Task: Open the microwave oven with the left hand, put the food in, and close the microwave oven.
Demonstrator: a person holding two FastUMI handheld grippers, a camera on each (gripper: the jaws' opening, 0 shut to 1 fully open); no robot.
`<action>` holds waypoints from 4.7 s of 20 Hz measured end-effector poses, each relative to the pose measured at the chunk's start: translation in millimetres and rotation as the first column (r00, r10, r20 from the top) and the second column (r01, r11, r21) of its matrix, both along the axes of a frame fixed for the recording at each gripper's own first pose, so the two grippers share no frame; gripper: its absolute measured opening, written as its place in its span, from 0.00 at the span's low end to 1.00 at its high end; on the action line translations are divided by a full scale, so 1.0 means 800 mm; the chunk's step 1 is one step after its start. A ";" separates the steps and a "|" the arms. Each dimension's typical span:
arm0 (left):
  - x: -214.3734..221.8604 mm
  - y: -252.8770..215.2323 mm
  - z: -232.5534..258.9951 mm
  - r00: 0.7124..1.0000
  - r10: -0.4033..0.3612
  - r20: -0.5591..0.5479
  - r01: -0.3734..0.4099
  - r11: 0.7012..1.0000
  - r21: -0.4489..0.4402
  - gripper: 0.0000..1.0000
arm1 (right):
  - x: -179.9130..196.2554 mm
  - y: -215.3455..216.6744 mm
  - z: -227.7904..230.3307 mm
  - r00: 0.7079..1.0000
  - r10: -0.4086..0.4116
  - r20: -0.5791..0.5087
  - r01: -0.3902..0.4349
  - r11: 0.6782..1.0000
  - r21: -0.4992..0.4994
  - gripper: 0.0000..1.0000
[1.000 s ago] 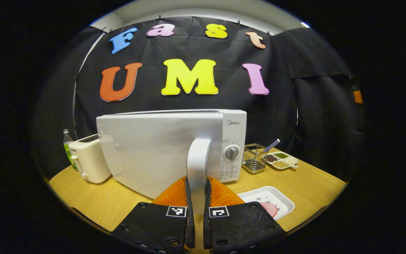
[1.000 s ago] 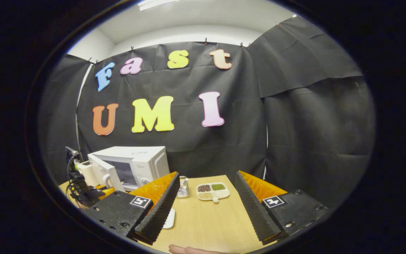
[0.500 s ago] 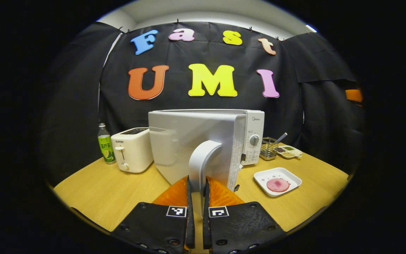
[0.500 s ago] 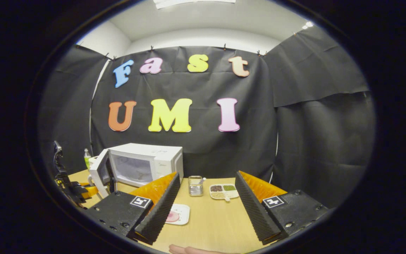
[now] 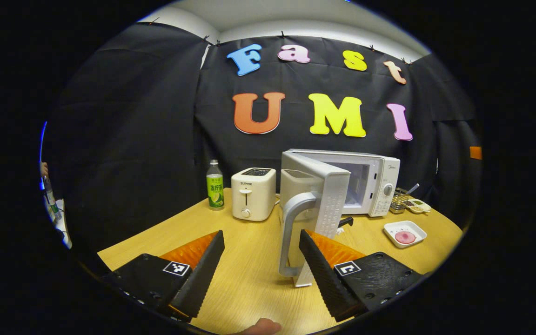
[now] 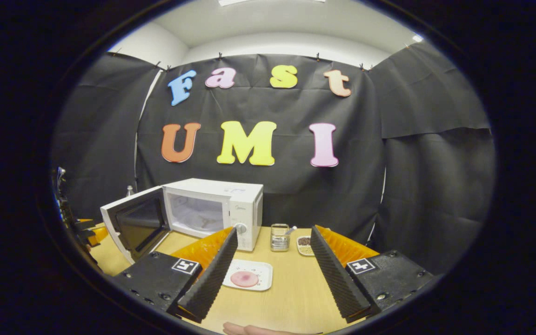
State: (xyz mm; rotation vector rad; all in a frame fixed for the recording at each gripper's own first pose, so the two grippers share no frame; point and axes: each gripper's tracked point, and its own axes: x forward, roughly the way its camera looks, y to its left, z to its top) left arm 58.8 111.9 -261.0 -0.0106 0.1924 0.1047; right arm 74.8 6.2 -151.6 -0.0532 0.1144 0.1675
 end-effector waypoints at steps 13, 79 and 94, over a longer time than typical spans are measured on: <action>-0.036 -0.053 0.169 0.991 -0.040 0.126 0.037 0.999 0.021 0.94 | 0.125 -0.002 -0.079 0.935 0.002 -0.354 -0.044 0.993 -0.109 0.94; -0.030 -0.006 0.169 0.985 -0.080 0.154 0.072 0.996 0.054 0.95 | 0.293 0.334 -0.308 0.719 0.296 -0.630 0.486 0.434 0.758 0.00; 0.012 0.025 0.115 0.995 -0.063 0.083 0.056 0.995 0.085 0.95 | 0.468 0.401 -0.345 0.862 0.068 -0.502 0.476 0.227 0.850 0.07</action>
